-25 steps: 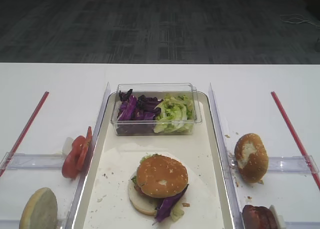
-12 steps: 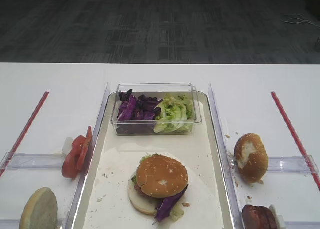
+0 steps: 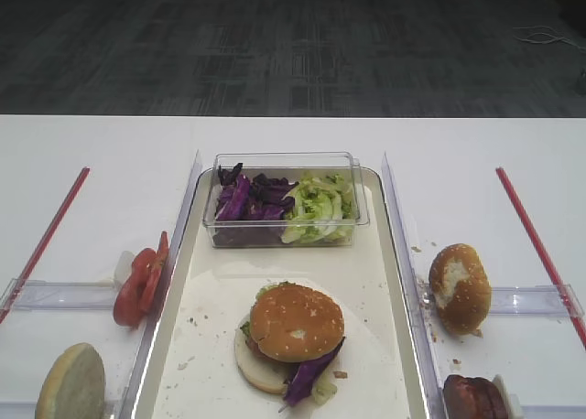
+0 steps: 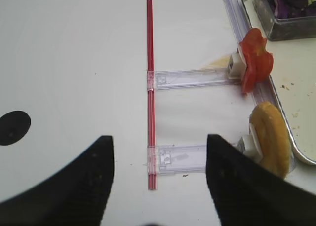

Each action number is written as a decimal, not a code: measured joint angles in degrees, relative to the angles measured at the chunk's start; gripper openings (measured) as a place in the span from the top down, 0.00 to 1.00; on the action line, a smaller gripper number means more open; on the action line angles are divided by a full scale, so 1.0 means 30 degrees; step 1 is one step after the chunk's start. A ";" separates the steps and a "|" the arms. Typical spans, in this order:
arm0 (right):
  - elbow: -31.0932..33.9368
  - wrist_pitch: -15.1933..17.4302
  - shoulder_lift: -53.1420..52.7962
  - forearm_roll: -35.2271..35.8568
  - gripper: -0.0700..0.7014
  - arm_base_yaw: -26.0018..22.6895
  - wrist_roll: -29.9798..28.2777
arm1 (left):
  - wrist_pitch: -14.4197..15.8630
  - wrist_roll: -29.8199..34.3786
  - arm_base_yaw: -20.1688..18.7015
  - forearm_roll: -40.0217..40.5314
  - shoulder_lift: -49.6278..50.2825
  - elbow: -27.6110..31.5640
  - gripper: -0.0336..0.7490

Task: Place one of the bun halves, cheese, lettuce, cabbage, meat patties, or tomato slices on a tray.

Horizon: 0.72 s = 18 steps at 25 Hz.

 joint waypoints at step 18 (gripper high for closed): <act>0.1181 -0.2198 0.0000 0.0118 0.49 0.0000 0.0000 | 0.0000 0.0000 0.0000 0.0000 0.0000 0.0000 0.42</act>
